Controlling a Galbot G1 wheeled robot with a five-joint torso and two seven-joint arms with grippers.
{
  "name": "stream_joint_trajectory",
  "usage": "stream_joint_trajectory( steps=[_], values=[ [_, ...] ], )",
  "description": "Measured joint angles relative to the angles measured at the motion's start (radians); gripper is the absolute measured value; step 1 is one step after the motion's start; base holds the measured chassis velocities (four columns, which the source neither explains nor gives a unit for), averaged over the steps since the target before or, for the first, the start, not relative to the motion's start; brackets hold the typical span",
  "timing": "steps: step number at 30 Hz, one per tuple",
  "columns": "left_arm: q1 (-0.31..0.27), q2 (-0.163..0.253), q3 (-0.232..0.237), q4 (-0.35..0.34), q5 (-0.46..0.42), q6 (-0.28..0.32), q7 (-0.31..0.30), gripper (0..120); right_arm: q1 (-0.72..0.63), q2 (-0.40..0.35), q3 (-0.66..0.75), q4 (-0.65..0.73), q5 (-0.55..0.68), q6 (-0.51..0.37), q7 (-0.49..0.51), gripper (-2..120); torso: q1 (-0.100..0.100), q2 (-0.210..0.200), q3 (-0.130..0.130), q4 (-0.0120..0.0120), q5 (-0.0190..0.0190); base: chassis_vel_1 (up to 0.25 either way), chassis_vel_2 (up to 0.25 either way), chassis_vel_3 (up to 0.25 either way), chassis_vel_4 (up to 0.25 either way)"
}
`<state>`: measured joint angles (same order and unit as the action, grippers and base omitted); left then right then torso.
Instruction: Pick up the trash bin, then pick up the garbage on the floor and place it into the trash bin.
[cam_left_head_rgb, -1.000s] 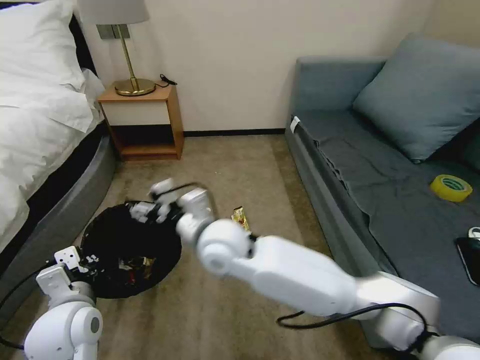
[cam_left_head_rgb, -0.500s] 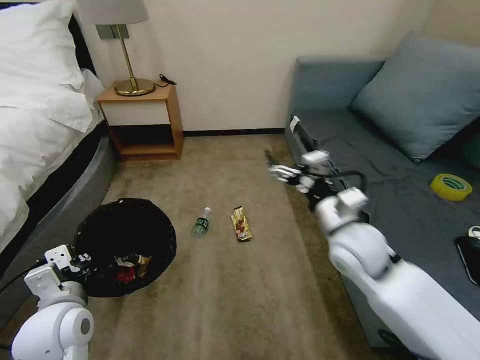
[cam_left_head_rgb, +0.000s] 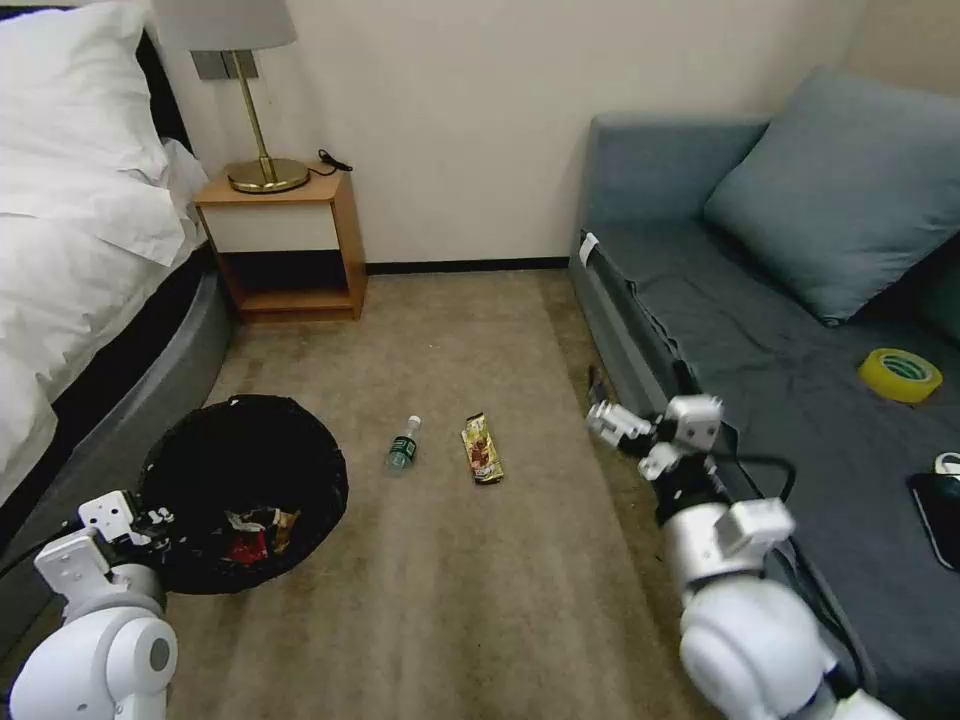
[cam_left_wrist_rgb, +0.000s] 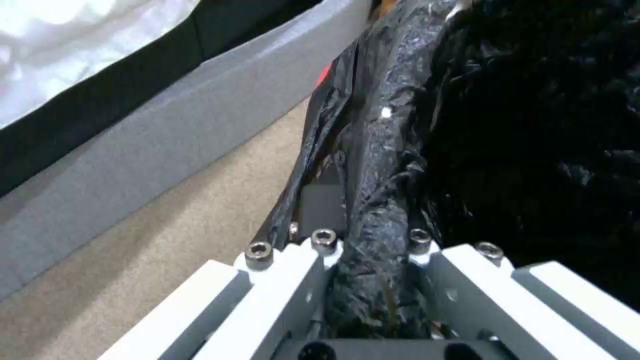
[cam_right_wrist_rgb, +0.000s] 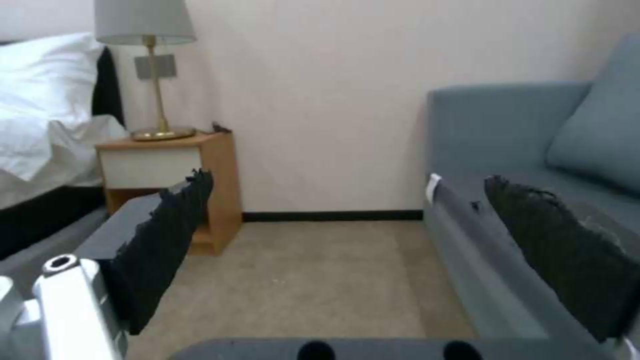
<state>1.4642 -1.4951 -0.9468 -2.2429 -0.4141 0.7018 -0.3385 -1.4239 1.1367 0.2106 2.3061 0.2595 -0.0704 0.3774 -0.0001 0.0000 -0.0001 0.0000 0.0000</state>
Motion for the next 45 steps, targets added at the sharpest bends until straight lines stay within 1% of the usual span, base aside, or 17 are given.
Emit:
stream_joint_trajectory(
  steps=[2,6,14,20,22,24,26,28,30,32,37,41,43,44,45],
  values=[
    [0.001,0.0,-0.003,-0.004,-0.003,0.0,0.0,2,-0.01,0.014,-0.003,-0.015,-0.016,0.031,-0.027,100,0.0,0.0,0.0,0.0001,-0.0002,0.0,0.0,0.0,0.0],
    [0.002,-0.005,-0.001,-0.011,-0.003,0.0,0.0,2,-0.014,0.015,-0.007,-0.026,-0.026,0.058,-0.044,100,0.0,0.0,0.0,0.0,-0.0002,0.0,0.0,0.0,0.0],
    [0.007,-0.01,-0.005,-0.018,-0.002,0.0,-0.001,2,-0.01,0.01,-0.013,-0.031,-0.024,0.064,-0.047,100,0.0,0.0,0.0,0.0,0.0001,-0.074,0.077,0.081,-0.076],
    [0.013,-0.012,-0.015,-0.019,-0.002,-0.002,-0.001,2,0.008,0.009,-0.026,-0.046,-0.019,0.063,-0.047,100,0.0,0.0,0.0,0.0,-0.0003,-0.206,0.207,0.204,-0.211],
    [0.012,-0.01,-0.018,-0.019,-0.003,-0.002,-0.001,2,0.014,0.009,-0.029,-0.05,-0.018,0.062,-0.047,100,0.0,0.0,0.0,0.0001,0.0003,-0.236,0.237,0.252,-0.242],
    [0.009,-0.009,-0.02,-0.015,-0.005,-0.002,-0.001,2,0.019,0.005,-0.03,-0.054,-0.016,0.06,-0.047,100,0.0,0.0,0.0,-0.0001,-0.0002,-0.24,0.245,0.242,-0.249],
    [0.007,-0.01,-0.02,-0.014,-0.005,-0.002,-0.001,2,0.021,0.002,-0.03,-0.055,-0.015,0.059,-0.047,100,0.0,0.0,0.0,0.0,0.0003,-0.225,0.25,0.226,-0.251],
    [0.004,-0.012,-0.015,-0.009,-0.005,-0.003,-0.001,2,0.023,-0.004,-0.03,-0.057,-0.012,0.057,-0.046,100,0.0,0.0,0.0,0.0,-0.0003,-0.219,0.236,0.231,-0.241],
    [0.003,-0.013,-0.012,-0.007,-0.004,-0.003,-0.001,2,0.025,-0.006,-0.029,-0.059,-0.011,0.057,-0.045,100,0.0,0.0,0.0,0.0,0.0003,-0.22,0.226,0.24,-0.225],
    [0.001,-0.014,-0.009,-0.006,-0.003,-0.003,-0.001,2,0.026,-0.007,-0.029,-0.061,-0.011,0.057,-0.045,100,0.0,0.0,0.0,-0.0001,-0.0002,-0.215,0.172,0.207,-0.212],
    [-0.007,-0.013,-0.007,0.001,-0.003,-0.003,0.0,2,0.041,-0.009,-0.034,-0.072,-0.003,0.057,-0.045,100,0.0,0.0,0.0,-0.0001,0.0001,-0.128,0.118,0.112,-0.13],
    [-0.009,-0.008,-0.01,0.006,-0.006,-0.003,-0.001,2,0.077,-0.022,-0.05,-0.1,0.028,0.051,-0.056,100,0.0,0.0,0.0,-0.0001,0.0,0.0,0.0,0.0,0.0],
    [-0.012,-0.001,-0.015,0.013,-0.015,-0.003,-0.001,2,0.125,-0.042,-0.07,-0.124,0.094,0.01,-0.051,100,0.0,0.0,0.0,-0.0001,0.0,0.0,0.0,0.0,0.0],
    [-0.012,-0.001,-0.015,0.013,-0.015,-0.003,-0.001,2,0.125,-0.042,-0.07,-0.124,0.094,0.01,-0.051,100,0.0,0.0,0.0,-0.0001,0.0,0.0,0.0,0.0,0.0],
    [-0.013,0.003,-0.017,0.019,-0.019,-0.003,-0.001,2,0.15,-0.052,-0.082,-0.136,0.119,-0.009,-0.046,100,0.0,0.0,0.0,0.0,0.0,0.0,0.0,0.0,0.0]
  ],
)
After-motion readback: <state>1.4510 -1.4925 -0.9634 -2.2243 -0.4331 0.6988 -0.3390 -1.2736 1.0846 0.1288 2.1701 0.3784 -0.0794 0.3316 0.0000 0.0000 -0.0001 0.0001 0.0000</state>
